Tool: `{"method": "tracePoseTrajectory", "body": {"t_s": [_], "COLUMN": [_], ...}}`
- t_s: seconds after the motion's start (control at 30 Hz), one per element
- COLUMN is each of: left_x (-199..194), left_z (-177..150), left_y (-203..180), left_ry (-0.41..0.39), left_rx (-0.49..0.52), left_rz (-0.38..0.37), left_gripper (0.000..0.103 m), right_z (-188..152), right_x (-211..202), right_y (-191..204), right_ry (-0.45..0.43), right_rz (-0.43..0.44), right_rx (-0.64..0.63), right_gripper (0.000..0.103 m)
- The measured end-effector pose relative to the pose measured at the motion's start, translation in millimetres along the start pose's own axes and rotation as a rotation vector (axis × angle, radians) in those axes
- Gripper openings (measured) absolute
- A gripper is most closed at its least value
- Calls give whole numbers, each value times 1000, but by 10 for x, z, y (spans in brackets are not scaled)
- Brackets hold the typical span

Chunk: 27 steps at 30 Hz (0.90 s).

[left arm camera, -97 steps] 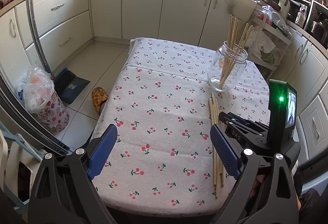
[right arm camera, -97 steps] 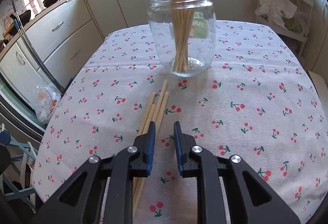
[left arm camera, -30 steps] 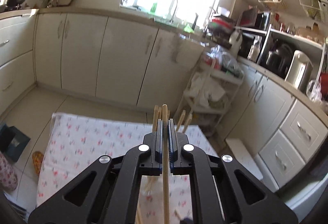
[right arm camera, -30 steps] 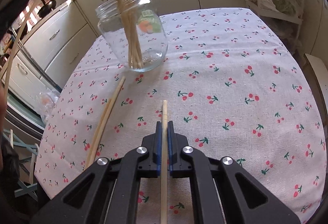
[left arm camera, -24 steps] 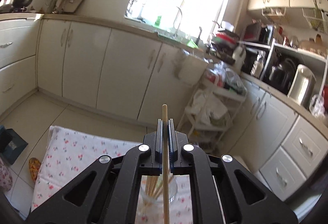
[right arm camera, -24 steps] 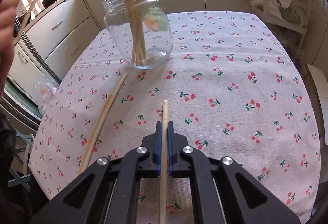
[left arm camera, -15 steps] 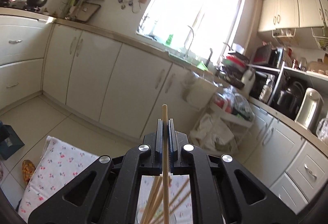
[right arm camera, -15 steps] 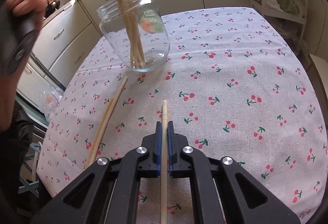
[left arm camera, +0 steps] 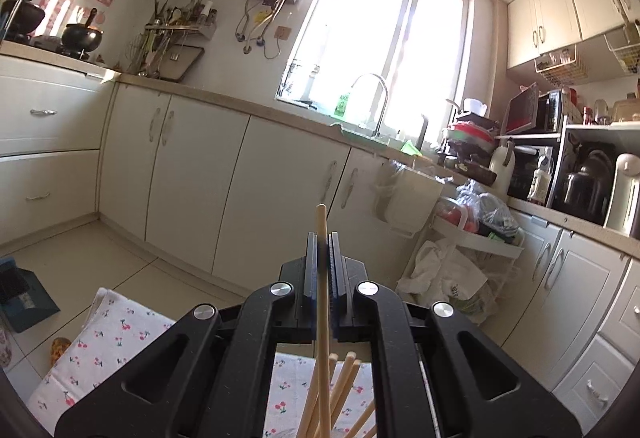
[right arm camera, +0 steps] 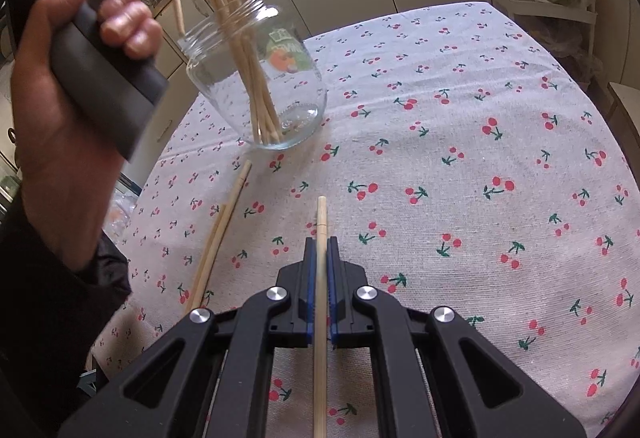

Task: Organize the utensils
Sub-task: 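Raise the left gripper's chopstick into the jar while the right holds its chopstick, then lower the chopstick into the jar and open the left gripper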

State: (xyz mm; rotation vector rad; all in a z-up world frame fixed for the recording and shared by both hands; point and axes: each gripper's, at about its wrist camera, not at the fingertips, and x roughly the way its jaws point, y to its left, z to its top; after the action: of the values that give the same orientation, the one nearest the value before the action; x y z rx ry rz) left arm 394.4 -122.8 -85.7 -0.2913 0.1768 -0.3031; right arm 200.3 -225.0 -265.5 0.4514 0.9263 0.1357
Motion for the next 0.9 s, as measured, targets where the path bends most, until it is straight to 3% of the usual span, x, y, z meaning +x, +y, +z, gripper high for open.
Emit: {"method": "tracePoseTrajectory", "body": {"t_s": [0.33, 0.5, 0.7, 0.9], "left_x": [-78, -88, -119, 11], "left_z": [-224, -117, 101, -26], "left_y": [95, 122, 27, 11], "left_ry": [23, 10, -71, -53], "left_rx": [31, 0, -10, -6], "left_rz": [13, 7, -15, 5], "left_gripper": [5, 5, 5, 5], "right_z": [3, 1, 9, 6], "right_x": [-2, 1, 1, -5], "right_y": [-29, -29, -40, -49], "right_ry": [-3, -4, -4, -5], "right_rz": [11, 14, 20, 27], "right_rx": [17, 20, 25, 32], "right_gripper": [6, 6, 6, 6]}}
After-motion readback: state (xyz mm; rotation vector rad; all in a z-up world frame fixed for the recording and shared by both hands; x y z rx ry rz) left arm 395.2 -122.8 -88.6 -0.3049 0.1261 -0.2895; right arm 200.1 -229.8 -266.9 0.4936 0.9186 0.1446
